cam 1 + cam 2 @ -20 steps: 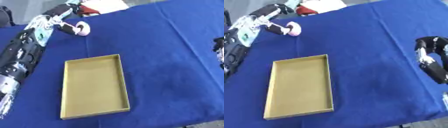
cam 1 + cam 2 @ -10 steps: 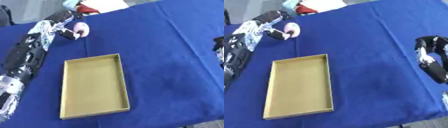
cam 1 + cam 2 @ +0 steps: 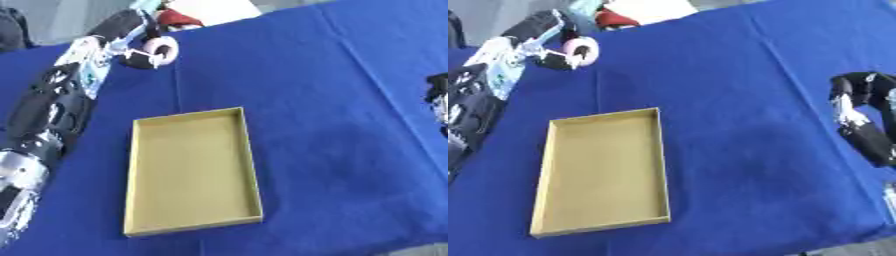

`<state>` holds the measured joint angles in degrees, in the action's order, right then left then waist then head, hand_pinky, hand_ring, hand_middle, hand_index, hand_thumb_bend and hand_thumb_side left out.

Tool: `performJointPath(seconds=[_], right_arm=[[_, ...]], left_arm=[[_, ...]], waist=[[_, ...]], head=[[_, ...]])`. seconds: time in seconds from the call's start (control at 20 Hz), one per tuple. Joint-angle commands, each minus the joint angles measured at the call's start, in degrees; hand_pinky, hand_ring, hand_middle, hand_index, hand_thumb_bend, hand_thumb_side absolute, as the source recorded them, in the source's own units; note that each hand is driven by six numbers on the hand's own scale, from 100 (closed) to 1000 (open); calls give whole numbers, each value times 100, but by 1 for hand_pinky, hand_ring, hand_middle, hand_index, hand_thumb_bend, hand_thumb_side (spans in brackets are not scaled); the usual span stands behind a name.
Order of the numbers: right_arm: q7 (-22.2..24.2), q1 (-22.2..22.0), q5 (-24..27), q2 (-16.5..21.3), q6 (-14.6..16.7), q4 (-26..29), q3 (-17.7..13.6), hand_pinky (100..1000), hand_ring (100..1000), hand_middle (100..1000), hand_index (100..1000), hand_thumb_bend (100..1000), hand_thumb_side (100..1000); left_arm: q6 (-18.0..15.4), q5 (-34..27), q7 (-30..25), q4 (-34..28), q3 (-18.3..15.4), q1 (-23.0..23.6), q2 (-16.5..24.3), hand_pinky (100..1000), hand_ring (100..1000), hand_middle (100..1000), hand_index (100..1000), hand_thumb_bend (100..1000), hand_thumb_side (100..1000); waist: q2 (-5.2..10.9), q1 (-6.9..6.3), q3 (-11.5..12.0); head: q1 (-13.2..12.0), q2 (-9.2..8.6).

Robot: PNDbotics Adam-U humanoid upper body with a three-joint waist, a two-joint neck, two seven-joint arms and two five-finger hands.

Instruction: Pick up objects on the table and place them in the box.

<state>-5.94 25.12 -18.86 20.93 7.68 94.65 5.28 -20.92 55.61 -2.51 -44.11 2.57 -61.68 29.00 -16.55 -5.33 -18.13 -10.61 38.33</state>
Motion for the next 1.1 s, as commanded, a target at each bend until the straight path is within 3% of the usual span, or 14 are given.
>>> performJointPath(seconds=[0.05,0.3,0.6,0.95,1.1], right_arm=[[-18,19,-14,78,6,66,-67,501,557,510,685,100,708],[-20,-24,-50,85,8,61,-78,502,558,510,686,100,703],[15,-28,-80,76,20,59,-58,503,559,511,686,100,697],[65,-14,-91,45,37,65,-24,504,559,511,687,100,694],[70,-16,-91,42,36,65,-24,504,559,511,687,100,694]], left_arm=[[-164,-446,-127,-578,238,-23,323,603,497,415,517,100,190],[-351,-1427,-757,-1727,750,260,584,608,501,420,522,100,201],[-310,-2542,-1465,-3119,1334,641,941,612,508,432,533,100,196],[-317,-2818,-2078,-3828,1999,841,973,613,516,445,543,100,195],[-343,-2768,-2140,-3835,2065,847,939,613,516,445,543,100,195]], waist=[[182,62,98],[264,107,376],[341,129,510],[377,161,517],[380,166,516]], head=[[65,41],[225,49],[317,60],[325,83],[328,87]])
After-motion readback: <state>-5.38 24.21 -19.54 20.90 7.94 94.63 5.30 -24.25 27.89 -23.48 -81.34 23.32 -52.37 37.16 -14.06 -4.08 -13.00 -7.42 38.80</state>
